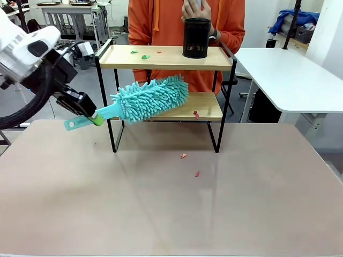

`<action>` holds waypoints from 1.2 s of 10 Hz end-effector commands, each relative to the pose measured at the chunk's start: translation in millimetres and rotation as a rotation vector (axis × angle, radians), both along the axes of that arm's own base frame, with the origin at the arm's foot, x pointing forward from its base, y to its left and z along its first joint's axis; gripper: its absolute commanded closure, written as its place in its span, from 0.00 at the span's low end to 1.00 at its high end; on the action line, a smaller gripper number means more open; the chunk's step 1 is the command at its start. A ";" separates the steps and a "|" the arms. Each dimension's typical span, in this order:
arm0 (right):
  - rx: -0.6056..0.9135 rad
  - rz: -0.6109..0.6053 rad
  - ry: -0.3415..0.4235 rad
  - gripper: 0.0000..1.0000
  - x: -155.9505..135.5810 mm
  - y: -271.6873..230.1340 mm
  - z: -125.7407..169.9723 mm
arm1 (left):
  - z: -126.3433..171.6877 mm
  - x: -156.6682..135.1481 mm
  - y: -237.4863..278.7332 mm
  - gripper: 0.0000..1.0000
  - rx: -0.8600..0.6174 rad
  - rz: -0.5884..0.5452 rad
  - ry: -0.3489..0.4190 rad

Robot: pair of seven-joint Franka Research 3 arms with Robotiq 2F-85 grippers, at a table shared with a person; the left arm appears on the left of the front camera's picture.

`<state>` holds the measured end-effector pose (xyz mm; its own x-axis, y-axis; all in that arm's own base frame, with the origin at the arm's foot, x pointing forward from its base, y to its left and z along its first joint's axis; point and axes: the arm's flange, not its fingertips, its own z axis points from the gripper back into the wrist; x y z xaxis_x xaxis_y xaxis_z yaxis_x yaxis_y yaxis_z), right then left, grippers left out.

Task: Clean the shelf.
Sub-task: Clean the specific tier of the Shelf with the Duster once objects are removed.

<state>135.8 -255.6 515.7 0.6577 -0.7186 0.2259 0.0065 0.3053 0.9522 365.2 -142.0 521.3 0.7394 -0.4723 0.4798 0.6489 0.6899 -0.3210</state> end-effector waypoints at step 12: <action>-0.005 -0.006 -0.036 0.00 -0.2 -0.8 2.7 | -4.4 20.3 -41.7 0.87 0.052 -0.344 0.180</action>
